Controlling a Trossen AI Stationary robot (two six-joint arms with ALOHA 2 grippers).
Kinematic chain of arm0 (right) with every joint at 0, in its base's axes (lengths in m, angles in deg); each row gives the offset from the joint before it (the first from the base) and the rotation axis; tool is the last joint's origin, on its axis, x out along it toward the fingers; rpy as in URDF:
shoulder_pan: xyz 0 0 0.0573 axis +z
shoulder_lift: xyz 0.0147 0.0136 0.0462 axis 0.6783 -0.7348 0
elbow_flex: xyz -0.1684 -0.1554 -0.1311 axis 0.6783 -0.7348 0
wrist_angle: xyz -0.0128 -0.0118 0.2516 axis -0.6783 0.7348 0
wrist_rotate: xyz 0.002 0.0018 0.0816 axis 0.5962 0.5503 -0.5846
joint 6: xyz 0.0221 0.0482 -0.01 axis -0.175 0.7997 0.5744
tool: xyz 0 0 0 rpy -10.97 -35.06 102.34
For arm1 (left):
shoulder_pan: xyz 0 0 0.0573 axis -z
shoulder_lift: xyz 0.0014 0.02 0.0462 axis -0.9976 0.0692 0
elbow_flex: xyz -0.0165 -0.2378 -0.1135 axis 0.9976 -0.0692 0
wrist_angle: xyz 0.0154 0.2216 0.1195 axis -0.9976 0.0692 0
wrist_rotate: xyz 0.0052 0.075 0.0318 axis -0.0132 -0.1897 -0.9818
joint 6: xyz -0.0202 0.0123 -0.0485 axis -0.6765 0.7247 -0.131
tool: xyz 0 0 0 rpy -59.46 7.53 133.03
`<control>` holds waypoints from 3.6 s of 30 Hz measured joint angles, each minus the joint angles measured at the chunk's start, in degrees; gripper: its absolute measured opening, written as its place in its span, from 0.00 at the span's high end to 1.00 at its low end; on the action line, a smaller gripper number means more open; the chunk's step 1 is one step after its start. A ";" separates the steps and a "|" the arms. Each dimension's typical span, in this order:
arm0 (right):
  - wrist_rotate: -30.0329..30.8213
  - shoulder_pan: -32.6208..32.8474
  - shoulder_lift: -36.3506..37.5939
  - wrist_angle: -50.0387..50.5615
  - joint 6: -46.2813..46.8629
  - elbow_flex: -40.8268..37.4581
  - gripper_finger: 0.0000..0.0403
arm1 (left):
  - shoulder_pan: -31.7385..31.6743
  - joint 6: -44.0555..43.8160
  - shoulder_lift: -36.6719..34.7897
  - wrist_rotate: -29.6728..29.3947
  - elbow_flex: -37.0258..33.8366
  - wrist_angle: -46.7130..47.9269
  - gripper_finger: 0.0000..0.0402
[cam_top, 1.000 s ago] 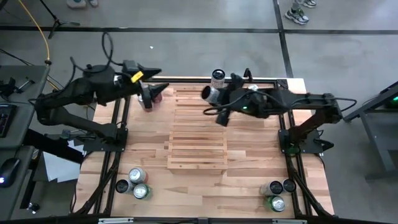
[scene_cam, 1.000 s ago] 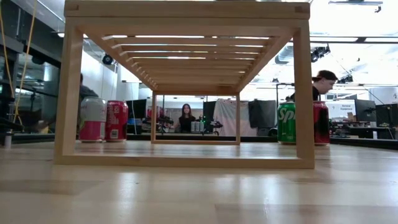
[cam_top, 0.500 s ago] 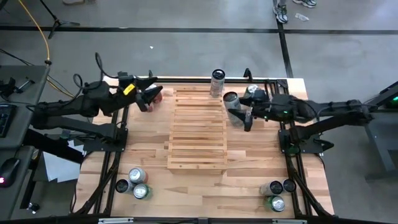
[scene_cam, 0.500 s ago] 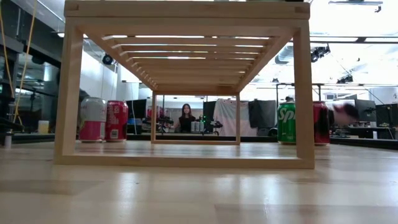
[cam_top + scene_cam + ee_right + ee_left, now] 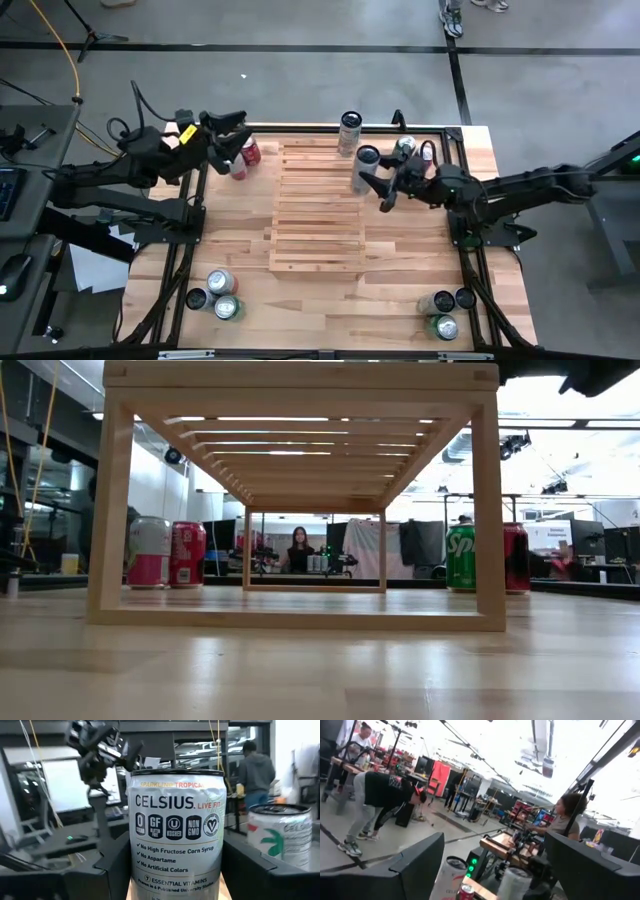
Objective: Place canned beverage on shelf
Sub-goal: Put the white pink soda can on the shelf
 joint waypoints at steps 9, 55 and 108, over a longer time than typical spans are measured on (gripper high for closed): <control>-10.25 -7.84 -2.77 0.22 -1.54 0.58 0.42 | 0.00 -0.37 0.07 0.00 0.00 -1.49 0.17; -15.34 -15.03 -14.29 -9.67 0.90 0.72 0.38 | 0.00 -0.93 0.11 -0.87 0.00 -1.59 0.17; -14.45 -15.03 1.99 11.60 -1.99 0.62 0.15 | 0.00 0.06 0.11 0.63 0.00 -1.59 0.17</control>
